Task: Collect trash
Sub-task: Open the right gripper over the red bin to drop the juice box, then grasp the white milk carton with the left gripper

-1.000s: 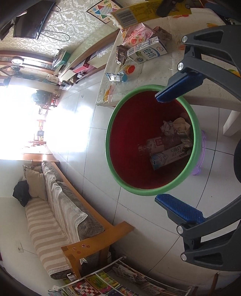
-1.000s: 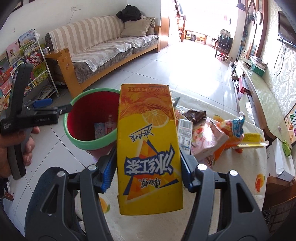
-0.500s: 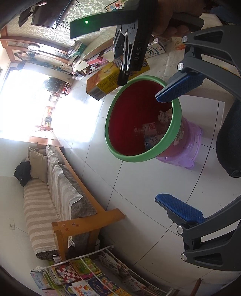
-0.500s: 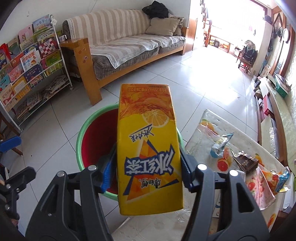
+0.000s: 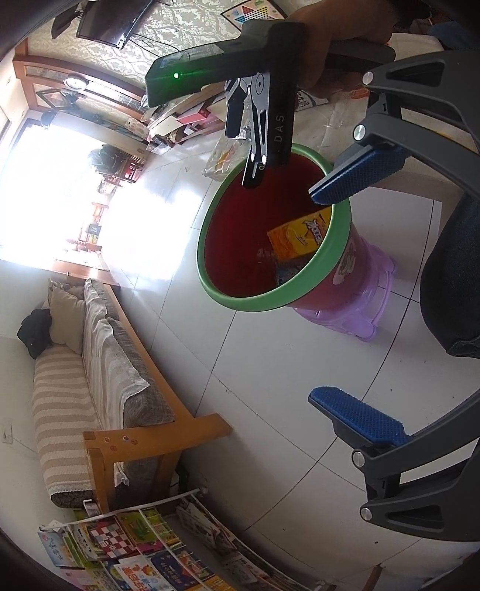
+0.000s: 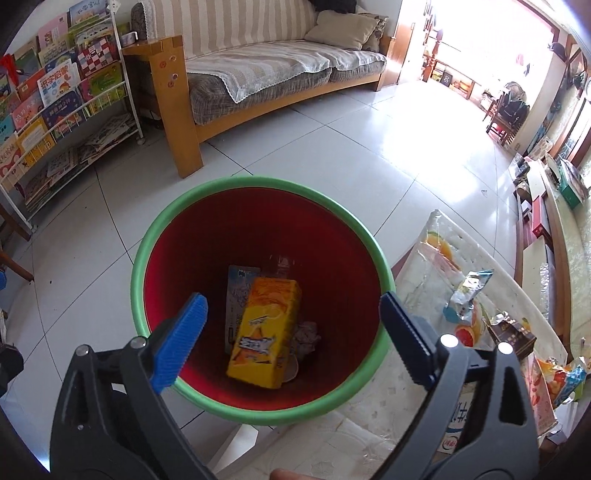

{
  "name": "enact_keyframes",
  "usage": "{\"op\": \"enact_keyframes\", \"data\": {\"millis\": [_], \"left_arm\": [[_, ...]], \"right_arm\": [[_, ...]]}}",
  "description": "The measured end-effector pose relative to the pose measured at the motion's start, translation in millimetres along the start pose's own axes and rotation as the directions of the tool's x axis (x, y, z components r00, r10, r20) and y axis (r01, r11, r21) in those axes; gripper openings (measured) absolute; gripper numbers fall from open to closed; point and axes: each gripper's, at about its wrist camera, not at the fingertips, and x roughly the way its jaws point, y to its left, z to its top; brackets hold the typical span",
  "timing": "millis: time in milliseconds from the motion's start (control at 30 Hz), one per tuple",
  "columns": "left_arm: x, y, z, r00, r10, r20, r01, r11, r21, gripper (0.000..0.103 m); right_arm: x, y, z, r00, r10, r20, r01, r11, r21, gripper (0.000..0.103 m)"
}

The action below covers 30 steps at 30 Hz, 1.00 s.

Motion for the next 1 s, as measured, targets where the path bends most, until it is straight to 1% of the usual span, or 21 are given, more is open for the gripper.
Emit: {"op": "enact_keyframes", "data": {"millis": [100, 233, 333, 467, 567, 700, 833, 1000], "left_arm": [[-1, -7, 1, 1.000, -0.009, 0.006, 0.009, 1.000, 0.011, 0.095], [-3, -22, 4, 1.000, -0.021, 0.010, 0.021, 0.999, 0.035, 0.095], [-3, -36, 4, 0.999, -0.031, 0.009, 0.030, 0.998, 0.059, 0.095], [-4, -60, 3, 0.999, -0.053, 0.003, 0.052, 0.994, 0.096, 0.095], [-3, -83, 1, 0.996, -0.085, -0.010, 0.085, 0.989, 0.124, 0.095], [5, -122, -6, 0.990, -0.130, -0.048, 0.137, 0.976, 0.171, 0.095], [14, -169, -14, 0.980, -0.179, -0.081, 0.193, 0.955, 0.223, 0.095], [31, -225, -21, 0.968, -0.213, -0.133, 0.243, 0.927, 0.286, 0.095]], "right_arm": [[-19, -5, -4, 1.000, -0.003, 0.026, 0.003, 1.000, 0.009, 0.098], [-52, -11, -12, 0.996, -0.027, 0.081, 0.027, 1.000, 0.003, 0.098], [-76, -20, -24, 0.993, -0.050, 0.111, 0.049, 0.999, 0.012, 0.098], [-101, -42, -46, 0.989, -0.084, 0.123, 0.079, 0.996, 0.042, 0.098], [-113, -65, -71, 0.987, -0.112, 0.117, 0.103, 0.991, 0.086, 0.098], [-126, -105, -112, 0.984, -0.152, 0.091, 0.135, 0.976, 0.169, 0.098], [-140, -140, -154, 0.977, -0.204, 0.064, 0.184, 0.954, 0.236, 0.098], [-159, -176, -197, 0.966, -0.254, 0.045, 0.228, 0.922, 0.312, 0.098]]}}
